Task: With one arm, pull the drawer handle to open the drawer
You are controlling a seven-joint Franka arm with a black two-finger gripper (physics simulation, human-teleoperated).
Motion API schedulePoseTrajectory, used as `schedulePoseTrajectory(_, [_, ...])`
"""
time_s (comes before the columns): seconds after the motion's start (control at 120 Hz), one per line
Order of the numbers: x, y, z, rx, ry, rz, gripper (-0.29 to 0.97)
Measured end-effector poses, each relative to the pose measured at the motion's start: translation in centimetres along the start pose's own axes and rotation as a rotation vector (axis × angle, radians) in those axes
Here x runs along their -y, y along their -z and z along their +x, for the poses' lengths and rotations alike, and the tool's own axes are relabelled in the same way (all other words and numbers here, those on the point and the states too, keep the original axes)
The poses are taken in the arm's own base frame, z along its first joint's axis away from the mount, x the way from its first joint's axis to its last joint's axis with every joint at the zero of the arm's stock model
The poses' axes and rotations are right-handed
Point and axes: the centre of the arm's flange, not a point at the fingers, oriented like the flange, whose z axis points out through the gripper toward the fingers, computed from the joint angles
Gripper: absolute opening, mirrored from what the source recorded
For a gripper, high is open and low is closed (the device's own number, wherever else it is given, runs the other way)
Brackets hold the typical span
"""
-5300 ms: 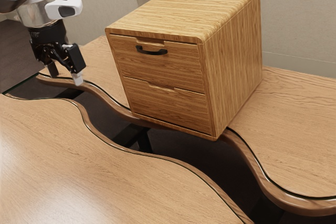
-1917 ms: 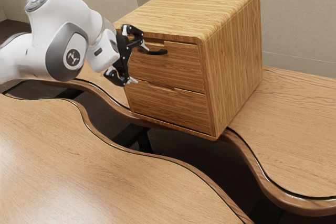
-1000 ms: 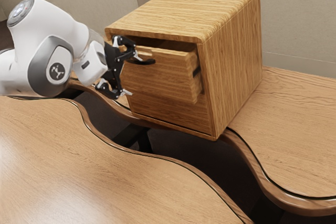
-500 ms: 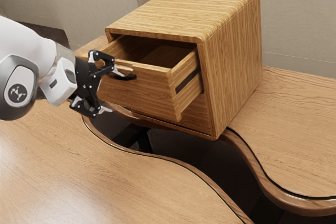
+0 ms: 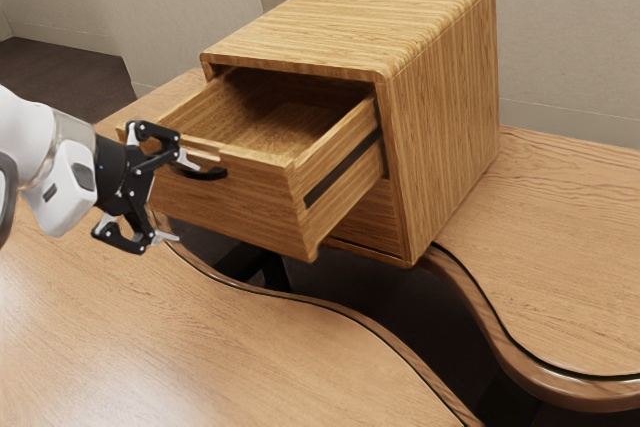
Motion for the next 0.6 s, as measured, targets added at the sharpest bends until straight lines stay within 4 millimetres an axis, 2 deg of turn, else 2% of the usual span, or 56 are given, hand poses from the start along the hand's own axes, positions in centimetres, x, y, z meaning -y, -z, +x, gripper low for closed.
schedulePoseTrajectory(0.275, [-1.8, 2.2, -0.2, 0.003, 0.009, 0.019, 0.64])
schedulePoseTrajectory(0.417, [-1.6, 2.5, -0.2, 0.009, 0.009, 0.028, 0.68])
schedulePoseTrajectory(0.467, [-1.2, 3.1, -0.2, 0.009, 0.008, 0.043, 0.65])
schedulePoseTrajectory(0.517, [-0.8, 4.2, 0.8, 0.007, -0.01, 0.069, 0.66])
schedulePoseTrajectory(0.558, [-0.9, 6.3, 2.4, 0.007, -0.037, 0.104, 0.66])
schedulePoseTrajectory(0.6, [-1.9, 9.3, 4.0, -0.001, -0.028, 0.106, 0.67])
